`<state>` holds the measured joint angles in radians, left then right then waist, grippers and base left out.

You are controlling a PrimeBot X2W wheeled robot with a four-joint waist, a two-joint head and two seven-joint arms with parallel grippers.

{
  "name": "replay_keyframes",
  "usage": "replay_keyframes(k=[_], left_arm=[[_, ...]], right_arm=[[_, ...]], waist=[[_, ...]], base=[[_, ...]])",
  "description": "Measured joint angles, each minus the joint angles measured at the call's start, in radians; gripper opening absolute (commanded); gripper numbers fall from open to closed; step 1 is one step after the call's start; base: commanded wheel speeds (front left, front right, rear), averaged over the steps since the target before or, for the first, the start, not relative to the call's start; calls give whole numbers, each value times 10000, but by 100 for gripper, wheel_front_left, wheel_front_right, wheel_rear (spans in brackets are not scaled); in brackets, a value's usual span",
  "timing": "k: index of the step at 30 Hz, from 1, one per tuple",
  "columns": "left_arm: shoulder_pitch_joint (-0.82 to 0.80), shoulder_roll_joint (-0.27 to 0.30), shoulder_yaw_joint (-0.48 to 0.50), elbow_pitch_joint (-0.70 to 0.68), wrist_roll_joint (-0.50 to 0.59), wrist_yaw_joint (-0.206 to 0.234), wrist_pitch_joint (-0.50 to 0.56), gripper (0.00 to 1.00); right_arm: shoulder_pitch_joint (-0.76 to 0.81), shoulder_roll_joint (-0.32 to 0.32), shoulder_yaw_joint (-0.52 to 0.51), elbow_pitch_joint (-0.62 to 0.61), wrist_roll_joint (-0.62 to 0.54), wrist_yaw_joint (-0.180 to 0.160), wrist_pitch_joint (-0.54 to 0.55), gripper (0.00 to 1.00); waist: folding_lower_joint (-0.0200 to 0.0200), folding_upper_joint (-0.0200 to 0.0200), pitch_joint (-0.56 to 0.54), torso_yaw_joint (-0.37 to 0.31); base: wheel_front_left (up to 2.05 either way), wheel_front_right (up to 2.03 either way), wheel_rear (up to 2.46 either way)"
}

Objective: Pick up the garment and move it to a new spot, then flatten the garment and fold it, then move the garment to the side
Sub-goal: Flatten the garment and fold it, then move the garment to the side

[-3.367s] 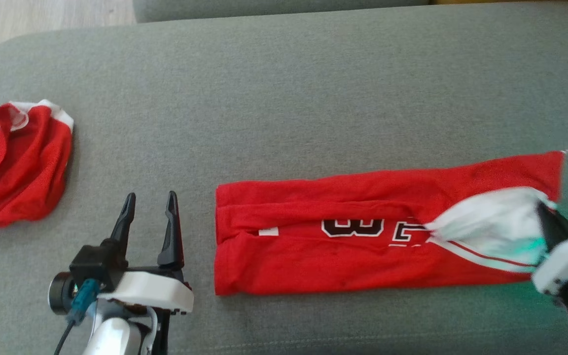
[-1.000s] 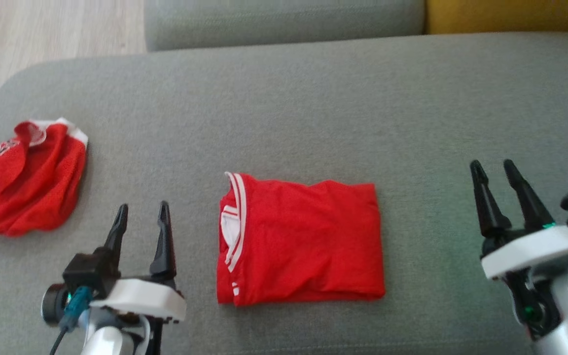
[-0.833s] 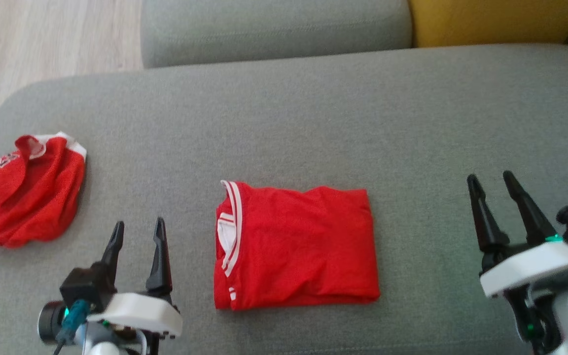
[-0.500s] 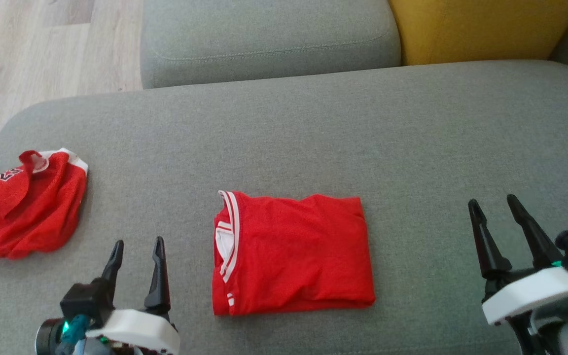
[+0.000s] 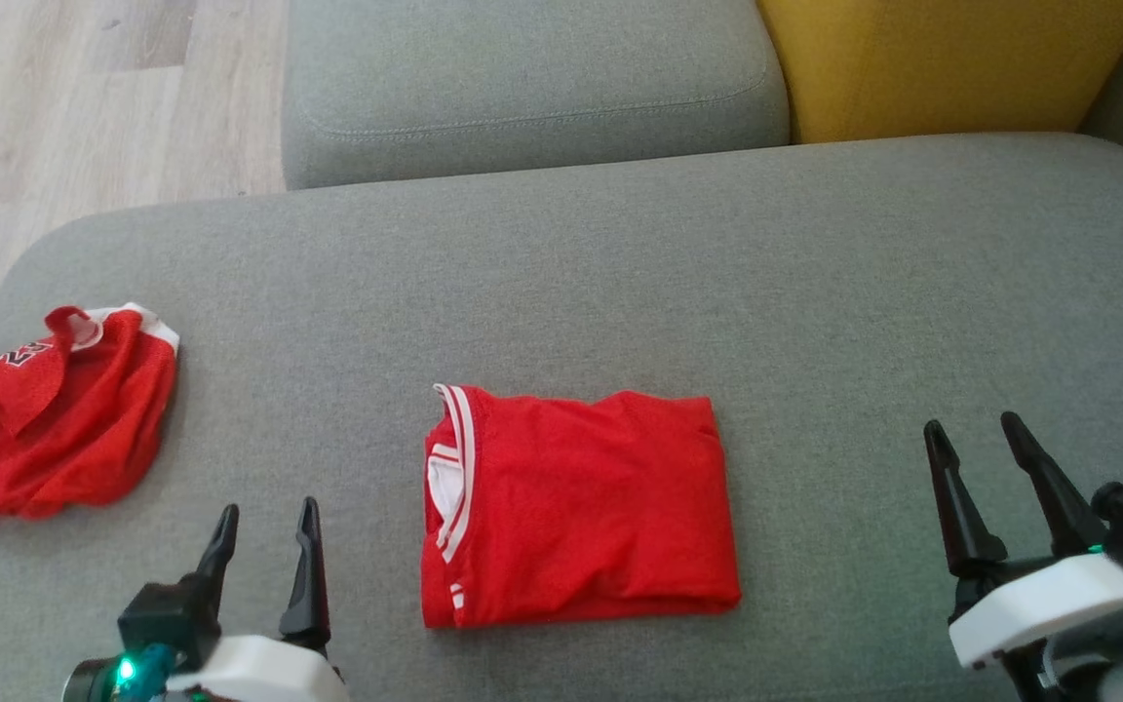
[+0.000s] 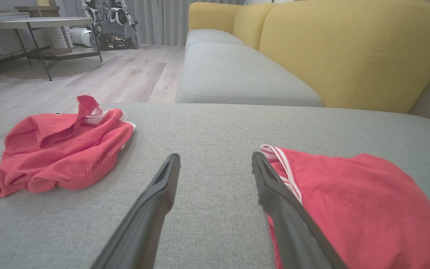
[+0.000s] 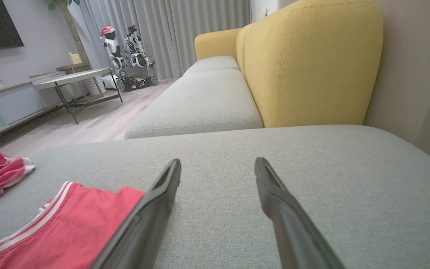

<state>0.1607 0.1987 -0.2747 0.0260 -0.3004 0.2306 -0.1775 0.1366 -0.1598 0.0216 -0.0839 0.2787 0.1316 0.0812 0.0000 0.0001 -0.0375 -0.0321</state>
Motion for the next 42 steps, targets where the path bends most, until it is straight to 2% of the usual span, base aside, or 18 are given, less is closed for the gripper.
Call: replay_keyframes(k=[26,35,42], left_arm=[[-11,182,-113,-173,88,174,13,100],[-580,201,-376,-376,301,157,-15,100],[-1345,67,-508,-384,368,96,-276,100]], right_arm=[[2,128,-155,148,-71,-2,194,100],[179,140,-309,779,-73,0,397,100],[-112,284,96,2057,33,0,407,100]], waist=[[0,0,8,228],[0,0,276,1090],[0,0,720,2033]], base=[[0,0,0],[0,0,0],[0,0,0]])
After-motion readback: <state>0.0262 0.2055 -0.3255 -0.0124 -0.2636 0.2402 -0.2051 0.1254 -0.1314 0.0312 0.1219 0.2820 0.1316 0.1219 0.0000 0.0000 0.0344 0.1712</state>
